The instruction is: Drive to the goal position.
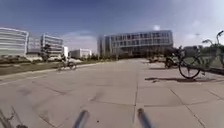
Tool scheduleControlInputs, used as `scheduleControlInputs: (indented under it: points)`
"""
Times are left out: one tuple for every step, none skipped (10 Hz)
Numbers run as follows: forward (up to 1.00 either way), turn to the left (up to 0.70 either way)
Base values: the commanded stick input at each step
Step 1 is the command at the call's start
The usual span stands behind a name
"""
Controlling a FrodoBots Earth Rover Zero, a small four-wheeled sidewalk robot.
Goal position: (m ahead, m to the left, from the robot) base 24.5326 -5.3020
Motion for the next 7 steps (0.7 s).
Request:
scheduleControlInputs:
  points:
    - [0.7, 0.0]
    - [0.7, 0.0]
    - [0.7, 0.0]
    - [0.7, 0.0]
    - [0.7, -0.06]
    - [0.7, -0.14]
    - [0.7, -0.14]
